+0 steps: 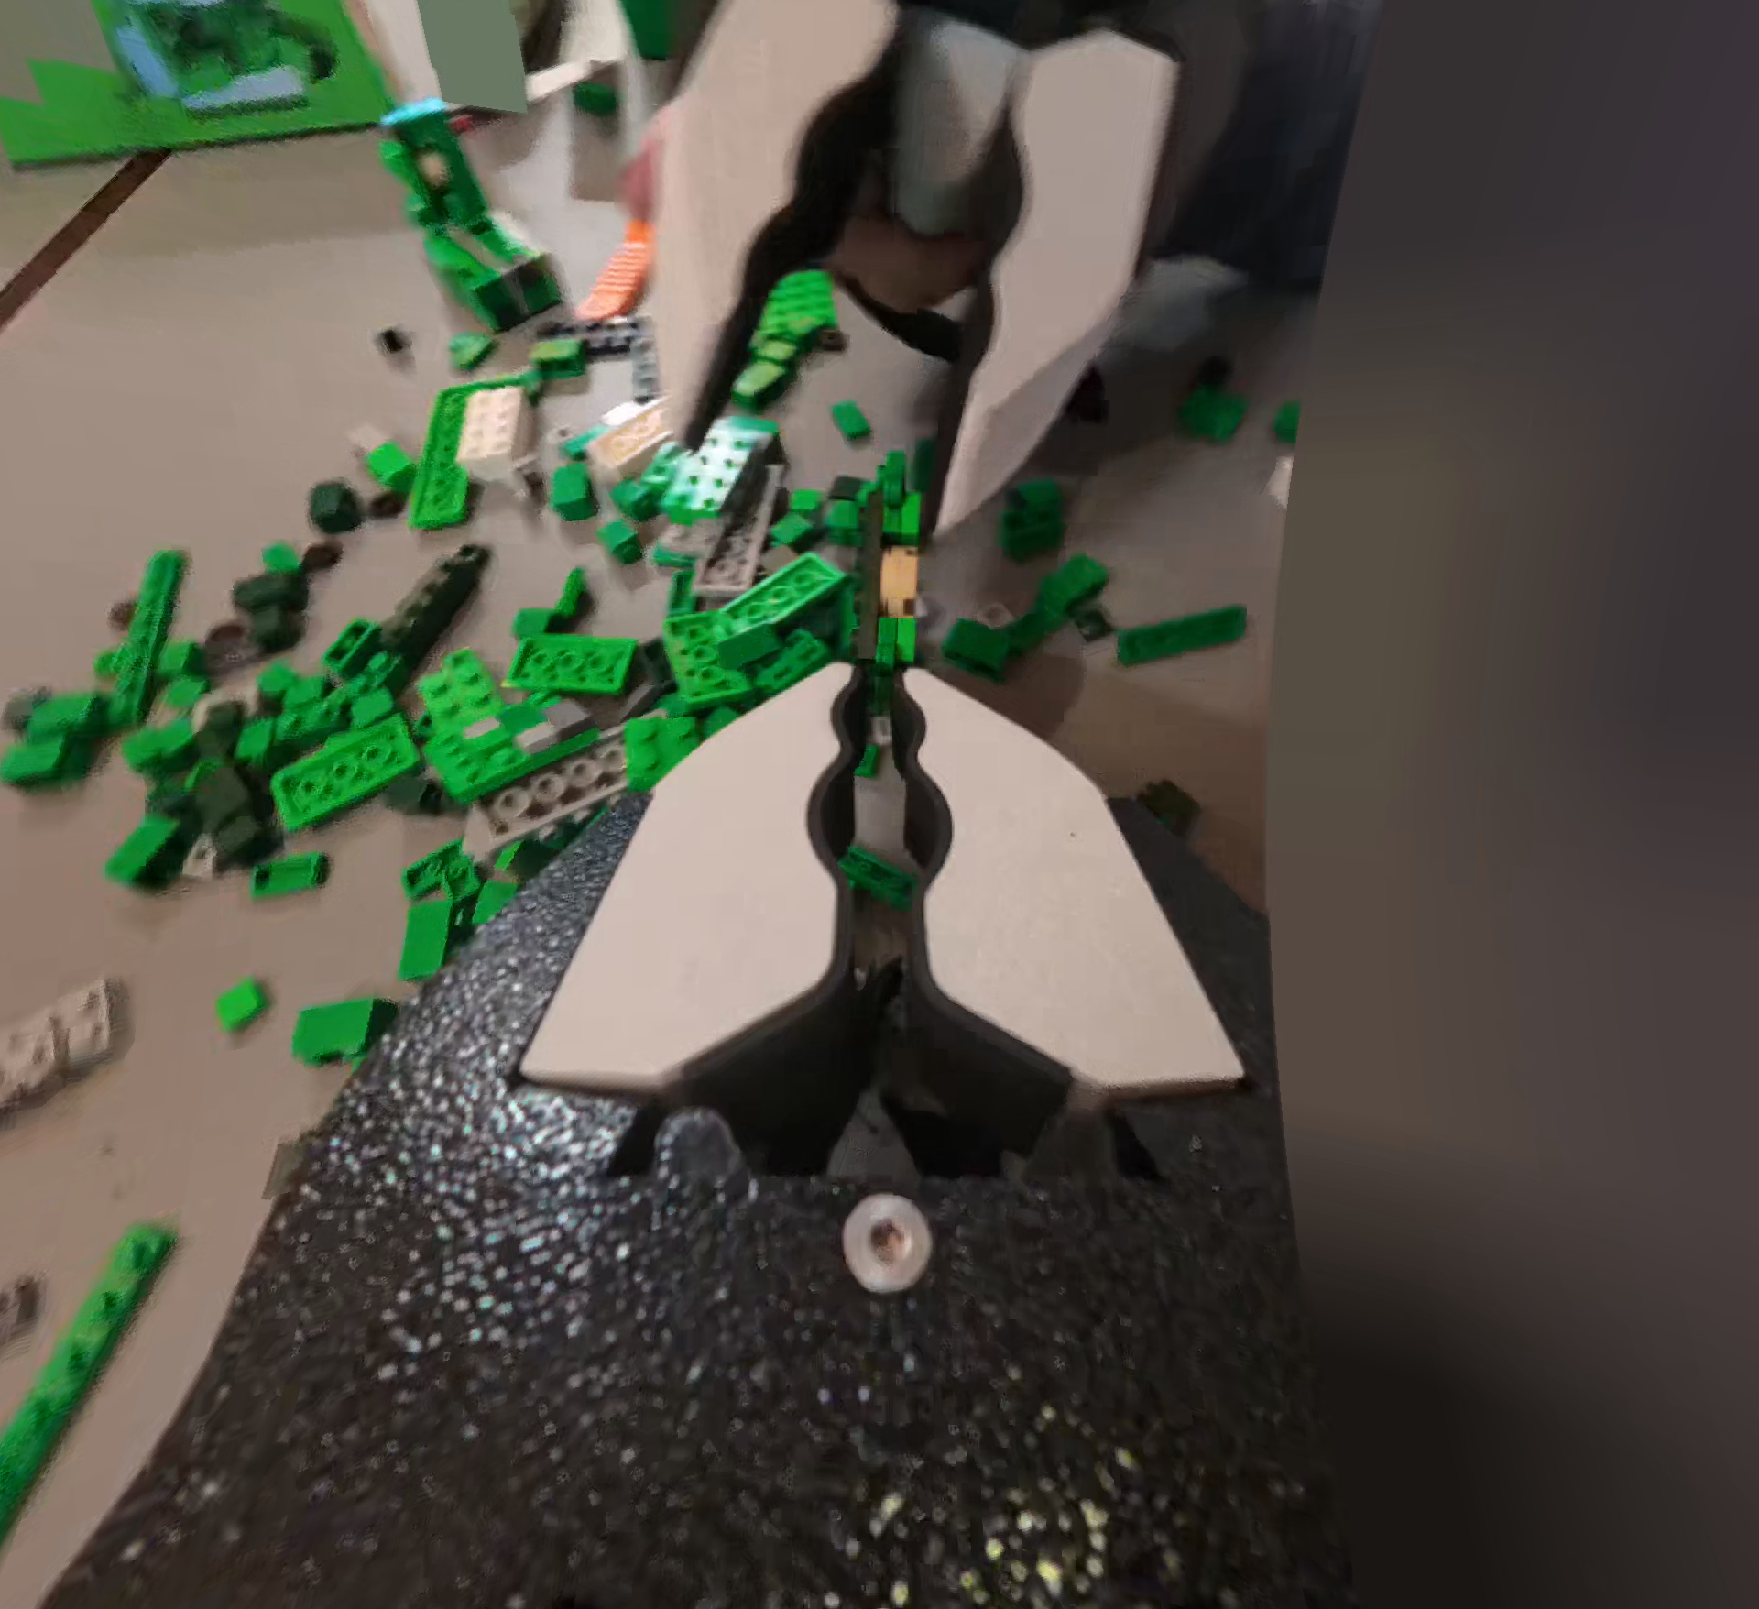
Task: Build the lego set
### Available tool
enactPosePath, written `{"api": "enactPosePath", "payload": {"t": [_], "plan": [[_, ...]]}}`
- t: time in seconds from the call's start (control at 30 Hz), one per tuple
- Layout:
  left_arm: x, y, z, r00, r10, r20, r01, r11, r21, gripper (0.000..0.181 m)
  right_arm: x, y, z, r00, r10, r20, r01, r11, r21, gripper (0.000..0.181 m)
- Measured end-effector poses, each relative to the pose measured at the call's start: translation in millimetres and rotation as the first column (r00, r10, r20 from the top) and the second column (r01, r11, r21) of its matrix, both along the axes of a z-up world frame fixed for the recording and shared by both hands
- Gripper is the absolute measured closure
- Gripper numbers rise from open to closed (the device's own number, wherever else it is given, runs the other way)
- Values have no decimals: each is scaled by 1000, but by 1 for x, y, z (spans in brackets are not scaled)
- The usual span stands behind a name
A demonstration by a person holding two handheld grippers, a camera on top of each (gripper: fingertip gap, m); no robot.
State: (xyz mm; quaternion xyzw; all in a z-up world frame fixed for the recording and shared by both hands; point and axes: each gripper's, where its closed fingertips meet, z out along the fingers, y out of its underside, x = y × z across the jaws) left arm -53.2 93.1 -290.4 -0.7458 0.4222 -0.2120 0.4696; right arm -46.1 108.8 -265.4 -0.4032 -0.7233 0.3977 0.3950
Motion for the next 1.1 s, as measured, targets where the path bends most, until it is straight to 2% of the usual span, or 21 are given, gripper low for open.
{"api": "enactPosePath", "payload": {"t": [0.03, 0.1, 0.17, 0.27, 0.33, 0.4, 0.5, 0.6, 0.7, 0.77, 0.83, 0.87, 0.9, 0.97, 1.03, 1.1], "plan": [[3, -3, -2, 999, -31, -45, 32, 999, 31, 176, 2, -5, -3, 999, 37, 25, -36, 998, -45, 137], [3, -2, -9, 991, -20, -134, 28, 998, 59, 176, 7, -9, -7, 995, 78, 59, -73, 994, -78, 138], [4, -2, -12, 986, -15, -166, 26, 998, 61, 176, 9, -11, -12, 992, 90, 90, -82, 993, -82, 139], [6, 0, -8, 993, 6, -120, 0, 999, 44, 176, 7, -12, -22, 986, 70, 154, -68, 997, -18, 141], [2, 6, -6, 993, 67, -100, -65, 998, 16, 176, 2, -1, -24, 987, -28, 156, 14, 996, 91, 142], [-5, 14, -5, 986, 160, -49, -161, 986, -29, 176, -2, 11, -15, 986, -127, 104, 109, 980, 164, 144], [-8, 18, 4, 964, 231, 135, -212, 967, -142, 176, -6, 20, 3, 980, -199, -13, 195, 948, 251, 142], [-14, 21, 7, 919, 300, 256, -229, 934, -273, 176, -8, 22, 1, 975, -209, -75, 217, 828, 517, 138], [-13, 18, 8, 877, 329, 350, -178, 899, -399, 176, -14, 16, -7, 979, -187, -78, 183, 650, 738, 132], [-7, 13, 6, 873, 319, 370, -130, 882, -454, 176, -19, 11, -14, 982, -176, -64, 151, 543, 826, 135], [0, 9, 7, 878, 292, 380, -86, 877, -473, 177, -22, 11, -23, 981, -191, -33, 123, 485, 866, 144], [1, 8, 3, 890, 284, 356, -90, 876, -474, 176, -23, 12, -25, 980, -197, -26, 118, 476, 871, 153], [2, 7, 0, 905, 266, 333, -90, 882, -462, 176, -22, 11, -27, 981, -192, -9, 107, 510, 854, 158], [4, 3, 3, 916, 211, 342, -44, 899, -437, 176, -20, 4, -28, 987, -162, 23, 96, 684, 723, 159], [8, -2, 14, 893, 152, 424, 42, 909, -415, 176, -17, -4, -22, 995, -96, 24, 70, 857, 510, 160], [10, -6, 30, 845, 103, 525, 122, 919, -376, 177, -13, -15, -13, 1000, -19, 0, 18, 963, 267, 162]]}}
